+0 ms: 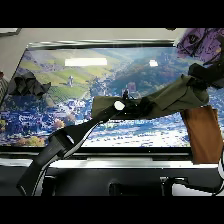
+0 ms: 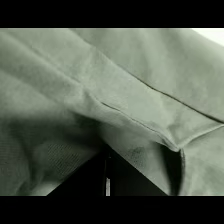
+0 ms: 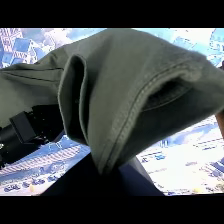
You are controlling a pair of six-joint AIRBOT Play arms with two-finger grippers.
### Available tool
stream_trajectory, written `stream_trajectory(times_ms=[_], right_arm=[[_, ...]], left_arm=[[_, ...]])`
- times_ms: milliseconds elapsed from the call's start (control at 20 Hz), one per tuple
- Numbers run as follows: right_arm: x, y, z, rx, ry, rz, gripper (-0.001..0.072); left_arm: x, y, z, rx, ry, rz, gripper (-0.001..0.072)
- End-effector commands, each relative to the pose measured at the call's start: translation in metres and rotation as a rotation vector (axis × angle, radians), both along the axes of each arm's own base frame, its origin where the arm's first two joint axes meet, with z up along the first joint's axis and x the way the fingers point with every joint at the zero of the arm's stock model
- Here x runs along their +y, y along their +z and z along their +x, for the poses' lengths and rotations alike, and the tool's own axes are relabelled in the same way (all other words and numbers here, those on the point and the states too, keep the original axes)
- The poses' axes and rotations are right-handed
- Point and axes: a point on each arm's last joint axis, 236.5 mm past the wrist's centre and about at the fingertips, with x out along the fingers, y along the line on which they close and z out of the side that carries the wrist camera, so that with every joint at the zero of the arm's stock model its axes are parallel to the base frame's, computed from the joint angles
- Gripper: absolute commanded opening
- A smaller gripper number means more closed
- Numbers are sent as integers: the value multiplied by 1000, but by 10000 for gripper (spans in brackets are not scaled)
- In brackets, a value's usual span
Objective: Fold the clothes and pants, and hang the long-sleeved shirts on hangers.
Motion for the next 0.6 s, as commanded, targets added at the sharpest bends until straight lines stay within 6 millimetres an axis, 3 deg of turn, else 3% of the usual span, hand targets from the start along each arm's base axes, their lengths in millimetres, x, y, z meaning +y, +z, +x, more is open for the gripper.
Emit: stream_trajectory(times_ms=[0, 100, 250, 400, 550], right_arm=[[1, 2, 1, -7, -16, 10, 29], [8, 5, 6, -28, -20, 36, 29], [34, 10, 16, -59, -15, 77, 28], [75, 13, 21, -71, 2, 111, 28], [132, 20, 29, -120, 52, 151, 28]], left_arm=[[-4, -1, -18, 50, -87, -12, 15], [21, 2, -14, 35, -174, 24, 13], [105, 15, 26, -71, -243, 211, 13], [242, 54, 81, -155, -182, 485, 14], [386, 109, 102, -194, -79, 727, 15]])
